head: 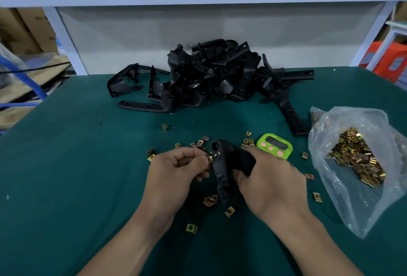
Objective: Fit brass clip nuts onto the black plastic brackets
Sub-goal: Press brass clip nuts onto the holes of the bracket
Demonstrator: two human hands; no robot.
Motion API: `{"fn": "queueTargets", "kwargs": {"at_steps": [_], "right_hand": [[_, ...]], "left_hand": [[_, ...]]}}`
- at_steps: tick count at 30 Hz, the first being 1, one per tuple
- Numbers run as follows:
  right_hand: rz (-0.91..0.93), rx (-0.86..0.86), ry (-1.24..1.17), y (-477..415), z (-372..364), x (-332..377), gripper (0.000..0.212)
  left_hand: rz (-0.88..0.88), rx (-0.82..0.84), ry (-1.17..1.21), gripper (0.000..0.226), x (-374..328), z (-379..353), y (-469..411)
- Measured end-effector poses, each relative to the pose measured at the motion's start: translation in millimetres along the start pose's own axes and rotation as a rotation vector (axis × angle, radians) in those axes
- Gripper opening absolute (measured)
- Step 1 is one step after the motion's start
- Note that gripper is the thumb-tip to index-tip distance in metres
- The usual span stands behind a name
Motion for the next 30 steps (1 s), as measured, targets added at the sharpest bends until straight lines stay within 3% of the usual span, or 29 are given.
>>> {"fn": "queueTargets", "kwargs": {"at_steps": [16,24,30], "right_hand": [[-0.010,0.033,-0.011,3.8,3.1,1.3,0.031],[0.059,0.114,-0.028,5.9,2.0,6.2,0.028],[0.065,0.076,-0.011,7.6,1.4,8.5,0.026]], "left_hand": [[-0.043,0.068,0.024,0.020,-4.3,3.4,-0.7],[-0.045,0.104,0.006,0.012,-2.6,9.1,-2.9],[-0.074,0.120,0.002,0.018,-3.9,6.5,-3.0]]}}
Point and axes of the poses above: each hand's wrist, its own y-axis away from the middle knuckle, its own z-axis out of the back of the hand, x = y × z, the point moved 5 cm from there along -y, towards the middle knuckle, and after that the axes turned 12 degrees about -y, right-handed, at the moved point
